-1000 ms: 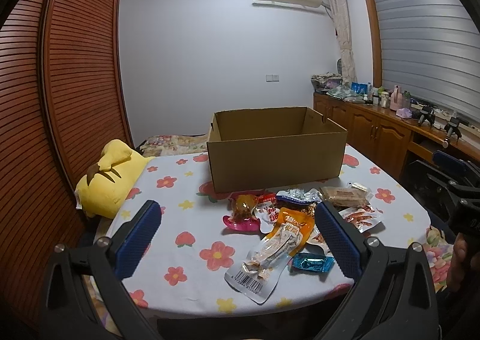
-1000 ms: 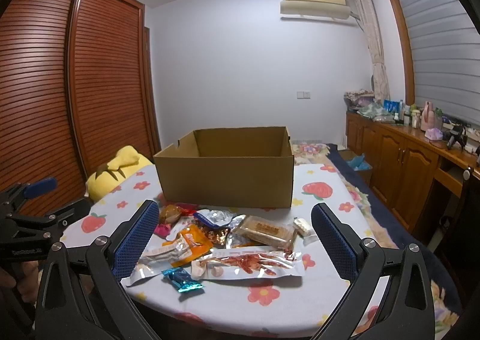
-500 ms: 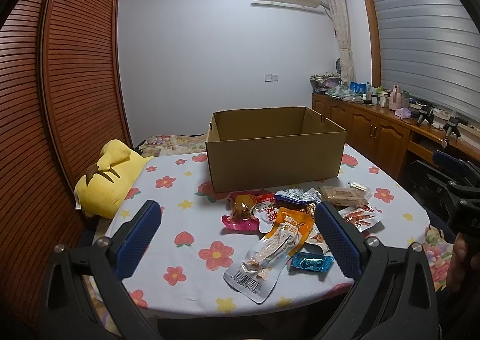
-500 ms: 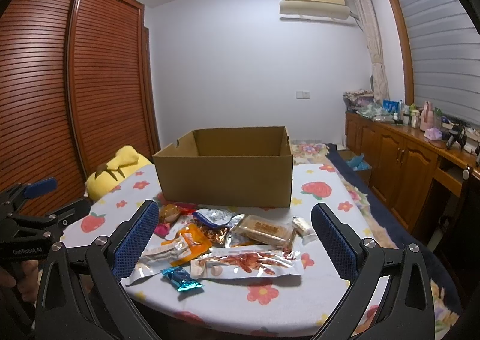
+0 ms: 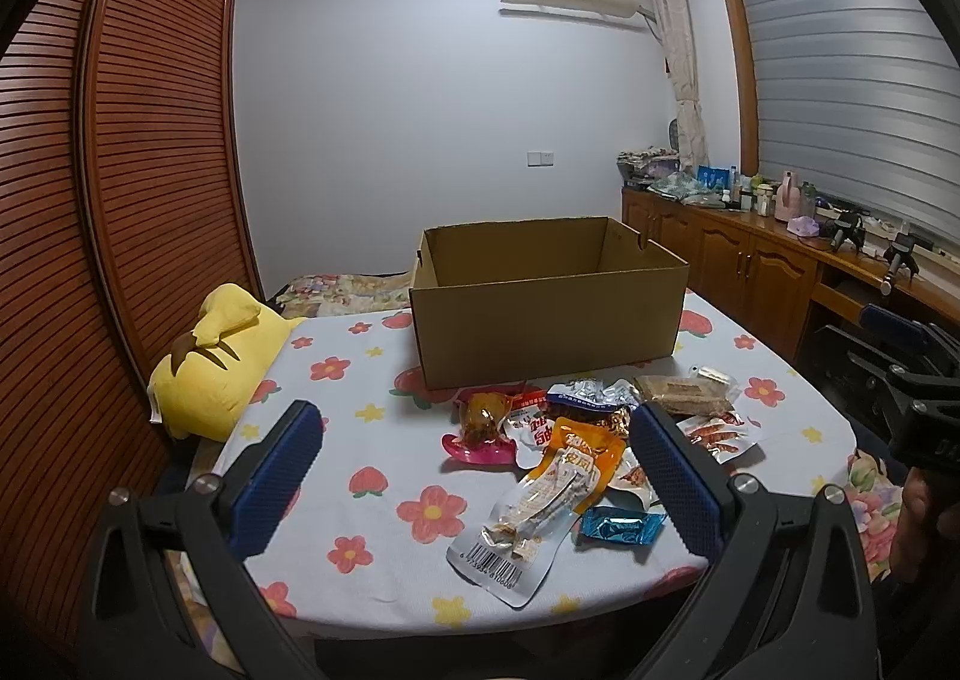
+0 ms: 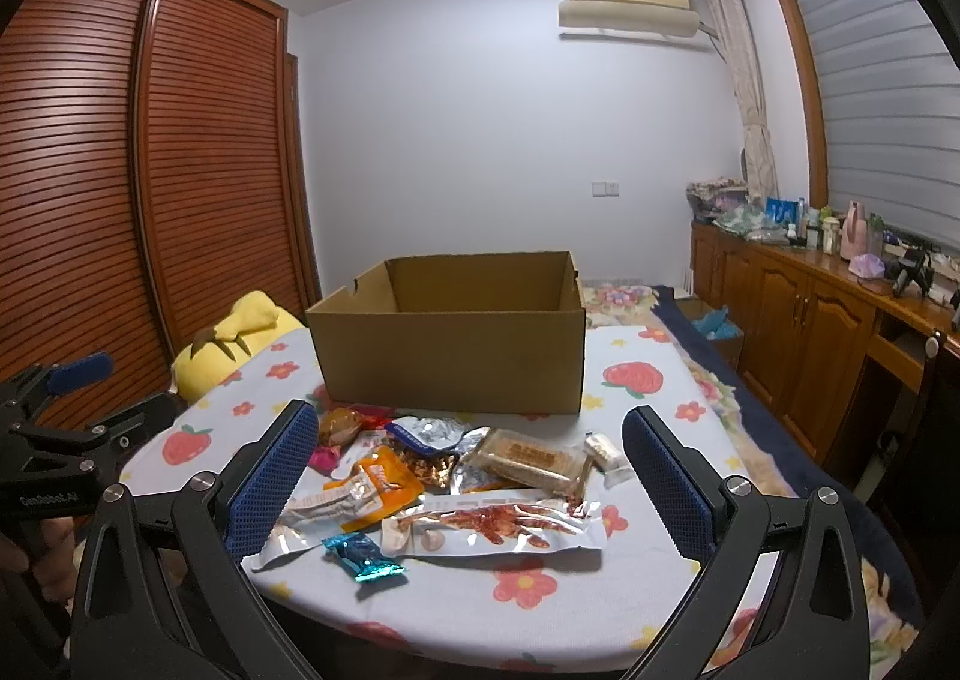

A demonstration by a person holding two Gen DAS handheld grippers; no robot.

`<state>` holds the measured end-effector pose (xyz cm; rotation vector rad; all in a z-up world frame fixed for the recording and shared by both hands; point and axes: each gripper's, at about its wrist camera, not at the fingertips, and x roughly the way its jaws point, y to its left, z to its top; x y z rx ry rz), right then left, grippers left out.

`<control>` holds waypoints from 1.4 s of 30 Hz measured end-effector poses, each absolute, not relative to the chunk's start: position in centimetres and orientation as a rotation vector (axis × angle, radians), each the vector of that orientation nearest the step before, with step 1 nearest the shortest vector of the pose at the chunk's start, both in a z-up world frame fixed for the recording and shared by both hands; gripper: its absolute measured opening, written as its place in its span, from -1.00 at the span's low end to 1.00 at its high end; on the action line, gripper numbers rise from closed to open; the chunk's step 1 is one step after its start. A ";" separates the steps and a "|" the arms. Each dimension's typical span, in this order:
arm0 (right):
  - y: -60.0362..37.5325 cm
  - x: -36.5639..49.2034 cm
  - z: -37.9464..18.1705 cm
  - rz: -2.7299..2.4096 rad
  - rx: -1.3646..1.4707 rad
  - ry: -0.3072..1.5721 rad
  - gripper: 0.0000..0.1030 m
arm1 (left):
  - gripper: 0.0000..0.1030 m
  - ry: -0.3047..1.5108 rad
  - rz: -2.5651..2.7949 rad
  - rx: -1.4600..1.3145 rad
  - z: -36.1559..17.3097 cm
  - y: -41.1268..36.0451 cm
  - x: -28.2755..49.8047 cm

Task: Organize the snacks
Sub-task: 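Grasp the blue candy with the right tool while the left tool approaches the orange sausage pouch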

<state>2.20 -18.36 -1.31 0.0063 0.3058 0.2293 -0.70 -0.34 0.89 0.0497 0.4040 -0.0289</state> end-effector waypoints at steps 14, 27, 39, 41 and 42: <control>-17.6 3.7 -3.5 0.298 -0.032 0.383 0.98 | 0.99 0.497 -0.087 0.017 -2.4 1.1 1.4; -14.0 7.8 -8.4 0.521 -0.130 0.625 0.41 | 0.86 0.646 -0.189 0.030 -6.9 1.8 4.9; -11.1 10.5 -12.0 0.668 -0.198 0.785 -0.19 | 0.63 0.720 -0.220 0.037 -9.5 2.7 6.7; -10.7 10.7 -12.3 0.664 -0.218 0.791 -0.21 | 0.63 0.728 -0.239 0.033 -9.7 2.7 6.8; -10.5 10.6 -12.5 0.671 -0.228 0.790 -0.22 | 0.62 0.731 -0.246 0.028 -9.8 2.7 6.8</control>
